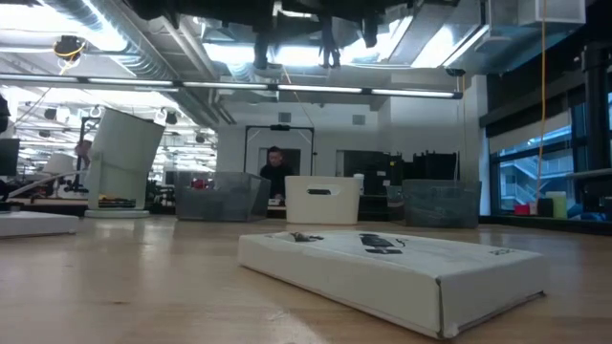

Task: Pick and place items into bin
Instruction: Put the purple charger cable into the right black bin

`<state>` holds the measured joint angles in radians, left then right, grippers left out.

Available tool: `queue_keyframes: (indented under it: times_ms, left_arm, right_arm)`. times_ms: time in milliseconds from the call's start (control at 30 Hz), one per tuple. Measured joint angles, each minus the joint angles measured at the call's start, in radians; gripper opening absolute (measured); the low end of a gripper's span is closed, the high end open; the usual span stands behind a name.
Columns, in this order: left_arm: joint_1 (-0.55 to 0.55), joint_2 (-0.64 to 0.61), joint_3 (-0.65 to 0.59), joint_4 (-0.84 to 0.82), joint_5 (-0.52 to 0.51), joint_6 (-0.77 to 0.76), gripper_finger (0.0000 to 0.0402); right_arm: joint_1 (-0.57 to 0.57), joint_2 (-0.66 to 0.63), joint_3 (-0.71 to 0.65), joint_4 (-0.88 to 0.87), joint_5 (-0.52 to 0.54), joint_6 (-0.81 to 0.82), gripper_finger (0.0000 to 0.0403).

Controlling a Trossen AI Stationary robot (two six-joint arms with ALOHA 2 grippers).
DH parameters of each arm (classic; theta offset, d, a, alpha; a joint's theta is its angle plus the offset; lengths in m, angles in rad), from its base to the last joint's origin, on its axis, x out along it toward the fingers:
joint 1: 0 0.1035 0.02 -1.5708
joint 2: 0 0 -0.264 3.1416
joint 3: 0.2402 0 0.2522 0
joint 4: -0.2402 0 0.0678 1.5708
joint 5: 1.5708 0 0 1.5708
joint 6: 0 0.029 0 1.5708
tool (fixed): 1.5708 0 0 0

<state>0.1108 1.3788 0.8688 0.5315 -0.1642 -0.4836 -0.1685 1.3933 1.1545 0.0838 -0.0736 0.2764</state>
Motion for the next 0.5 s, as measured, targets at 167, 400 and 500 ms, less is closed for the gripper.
queue_keyframes:
  times_ms: [167,400,500]
  left_arm:
    - [0.01,-0.009,0.0,-0.009,-0.028,0.049,0.0146]
    - [0.036,-0.051,0.0,-0.147,-0.045,0.076,0.0149]
    - [0.065,-0.091,0.0,-0.24,-0.074,0.13,0.0146]
  right_arm:
    - [-0.028,-0.015,-0.002,-0.025,-0.003,0.004,0.0037]
    - [-0.118,-0.06,-0.002,-0.087,0.015,0.038,0.0038]
    - [-0.17,-0.071,0.024,-0.19,0.096,0.034,0.0037]
